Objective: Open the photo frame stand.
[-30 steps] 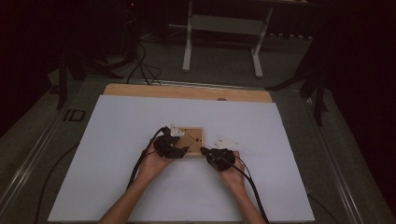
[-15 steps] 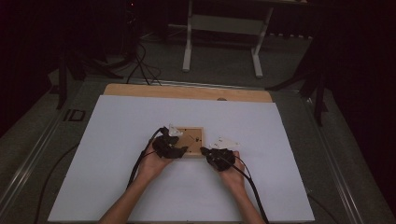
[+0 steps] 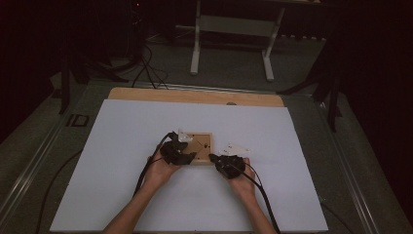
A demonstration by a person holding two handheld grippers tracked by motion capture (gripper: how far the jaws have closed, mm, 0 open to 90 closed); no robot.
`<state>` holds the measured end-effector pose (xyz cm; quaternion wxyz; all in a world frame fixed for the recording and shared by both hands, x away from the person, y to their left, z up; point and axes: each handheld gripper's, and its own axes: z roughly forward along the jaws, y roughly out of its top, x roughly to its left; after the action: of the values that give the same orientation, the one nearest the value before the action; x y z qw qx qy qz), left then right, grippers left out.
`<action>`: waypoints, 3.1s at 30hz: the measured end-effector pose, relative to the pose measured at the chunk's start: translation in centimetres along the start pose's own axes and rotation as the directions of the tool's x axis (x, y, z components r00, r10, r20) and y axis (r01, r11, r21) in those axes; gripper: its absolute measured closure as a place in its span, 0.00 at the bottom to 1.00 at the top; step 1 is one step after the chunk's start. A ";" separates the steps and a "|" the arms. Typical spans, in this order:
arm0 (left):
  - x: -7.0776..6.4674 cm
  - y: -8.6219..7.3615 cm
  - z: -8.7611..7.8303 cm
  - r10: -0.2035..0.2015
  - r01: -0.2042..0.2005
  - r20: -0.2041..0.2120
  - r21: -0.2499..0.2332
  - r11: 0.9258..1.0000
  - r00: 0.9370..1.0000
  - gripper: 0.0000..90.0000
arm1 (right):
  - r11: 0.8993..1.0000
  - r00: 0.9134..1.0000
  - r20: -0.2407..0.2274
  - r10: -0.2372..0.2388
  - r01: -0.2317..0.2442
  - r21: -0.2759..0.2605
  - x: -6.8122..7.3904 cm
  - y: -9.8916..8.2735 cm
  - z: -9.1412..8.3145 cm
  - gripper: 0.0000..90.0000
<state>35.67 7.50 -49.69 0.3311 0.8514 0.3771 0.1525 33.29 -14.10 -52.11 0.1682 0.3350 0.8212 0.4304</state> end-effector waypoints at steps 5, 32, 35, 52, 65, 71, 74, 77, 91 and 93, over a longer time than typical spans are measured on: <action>-0.1 0.8 -0.4 0.004 -0.004 -0.006 0.005 1.000 1.000 0.57 | 1.000 1.000 0.002 0.000 0.000 0.002 0.0 0.0 0.0 1.00; 0.4 1.8 -0.9 -0.054 0.054 0.042 -0.004 0.999 0.998 0.50 | 1.000 1.000 0.001 -0.001 0.001 -0.002 0.0 0.0 0.0 1.00; 0.7 1.6 -0.7 -0.071 0.071 0.057 0.001 0.997 0.996 0.49 | 1.000 1.000 0.001 0.000 0.000 -0.002 0.0 0.0 0.0 1.00; 2.2 0.9 0.1 -0.192 0.186 0.163 0.054 0.981 0.968 0.55 | 1.000 1.000 0.004 -0.008 0.008 0.000 0.0 0.0 0.0 1.00; 2.6 0.9 0.2 -0.216 0.204 0.196 0.082 0.976 0.956 0.57 | 1.000 1.000 0.006 -0.010 0.010 0.000 0.1 0.0 0.0 1.00; 2.4 0.9 0.2 -0.196 0.184 0.185 0.080 0.980 0.963 0.57 | 1.000 1.000 -0.007 0.000 0.000 0.001 -0.1 0.0 0.0 1.00; 2.3 0.9 0.2 -0.180 0.169 0.176 0.075 0.983 0.968 0.57 | 1.000 1.000 -0.014 -0.002 0.002 0.007 -0.2 0.1 0.0 0.98; 2.1 0.9 0.1 -0.165 0.156 0.167 0.065 0.986 0.972 0.57 | 1.000 1.000 -0.008 -0.011 0.011 0.015 -0.2 0.2 -0.1 0.96; 0.8 0.5 -0.6 -0.082 0.081 0.102 0.018 0.997 0.991 0.57 | 1.000 1.000 0.004 0.005 -0.005 -0.018 -1.3 1.5 -1.6 0.86; 0.6 0.4 -0.7 -0.065 0.064 0.092 0.008 0.998 0.994 0.57 | 1.000 1.000 0.001 -0.005 0.005 -0.016 -1.3 1.7 -1.7 0.84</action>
<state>35.92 8.03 -48.90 0.3509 0.8457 0.3891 0.1014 33.95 -15.39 -49.77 0.1724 0.3320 0.8184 0.4362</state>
